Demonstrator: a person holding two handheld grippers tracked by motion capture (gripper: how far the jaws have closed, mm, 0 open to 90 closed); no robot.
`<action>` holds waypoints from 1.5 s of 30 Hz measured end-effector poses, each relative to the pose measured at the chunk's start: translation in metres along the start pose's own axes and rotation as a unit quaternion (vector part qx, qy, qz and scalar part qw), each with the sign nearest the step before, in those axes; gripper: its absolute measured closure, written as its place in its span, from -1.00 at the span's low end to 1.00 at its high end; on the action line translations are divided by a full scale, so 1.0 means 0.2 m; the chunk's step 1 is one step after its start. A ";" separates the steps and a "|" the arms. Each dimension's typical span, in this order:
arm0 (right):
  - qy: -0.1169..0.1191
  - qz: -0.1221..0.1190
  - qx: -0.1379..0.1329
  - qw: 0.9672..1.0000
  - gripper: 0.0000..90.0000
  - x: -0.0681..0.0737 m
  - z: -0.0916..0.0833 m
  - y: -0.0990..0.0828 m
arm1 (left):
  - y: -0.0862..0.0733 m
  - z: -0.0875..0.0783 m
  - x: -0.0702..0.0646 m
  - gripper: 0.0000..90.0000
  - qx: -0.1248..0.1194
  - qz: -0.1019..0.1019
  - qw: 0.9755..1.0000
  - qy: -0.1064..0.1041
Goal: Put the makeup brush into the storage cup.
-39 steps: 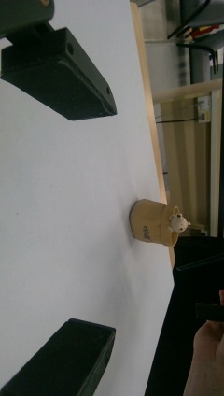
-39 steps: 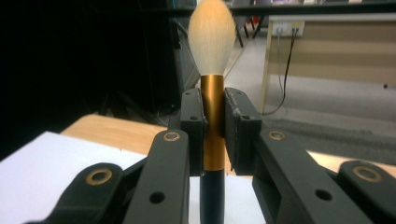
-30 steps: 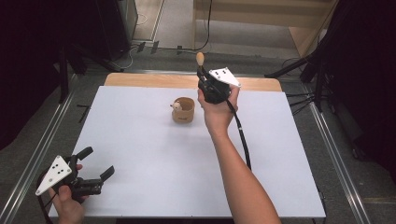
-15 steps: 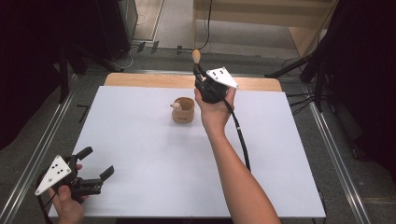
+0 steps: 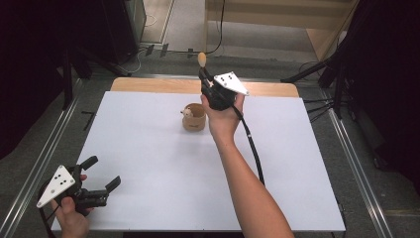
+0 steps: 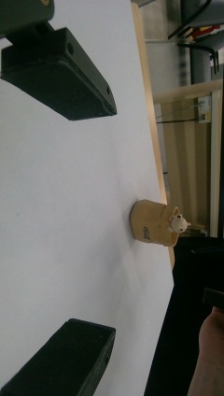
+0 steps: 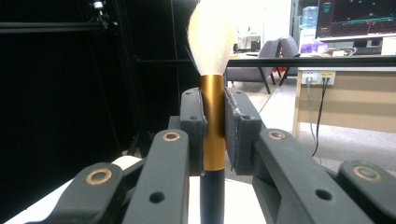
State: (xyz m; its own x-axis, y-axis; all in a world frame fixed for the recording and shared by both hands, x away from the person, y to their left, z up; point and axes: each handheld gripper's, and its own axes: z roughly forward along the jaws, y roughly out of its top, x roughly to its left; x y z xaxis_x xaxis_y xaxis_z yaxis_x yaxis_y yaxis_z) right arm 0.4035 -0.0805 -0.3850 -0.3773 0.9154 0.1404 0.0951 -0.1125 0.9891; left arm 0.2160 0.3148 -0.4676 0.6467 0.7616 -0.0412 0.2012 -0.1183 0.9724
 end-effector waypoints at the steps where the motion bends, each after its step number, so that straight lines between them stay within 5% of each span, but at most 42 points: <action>1: 0.002 0.001 0.000 1.000 0.79 0.00 0.00 0.00 | 0.00 0.00 0.00 -1.00 0.000 0.000 1.000 0.000; 13: 0.026 -0.004 0.002 1.000 0.79 0.04 0.05 -0.07 | 0.00 0.00 0.00 -1.00 -0.001 0.000 1.000 0.001; 45: 0.026 -0.020 0.026 0.999 0.79 0.04 0.10 -0.27 | 0.00 -0.01 0.00 -1.00 -0.001 0.001 1.000 0.000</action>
State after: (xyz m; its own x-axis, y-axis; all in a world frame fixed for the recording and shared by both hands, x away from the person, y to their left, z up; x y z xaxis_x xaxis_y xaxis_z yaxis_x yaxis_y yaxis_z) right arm 0.4145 -0.0595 -0.4379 -0.4286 0.8974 0.1048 0.1263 -0.0553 0.9905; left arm 0.2154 0.3157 -0.4670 0.6464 0.7620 -0.0399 0.1985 -0.1174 0.9731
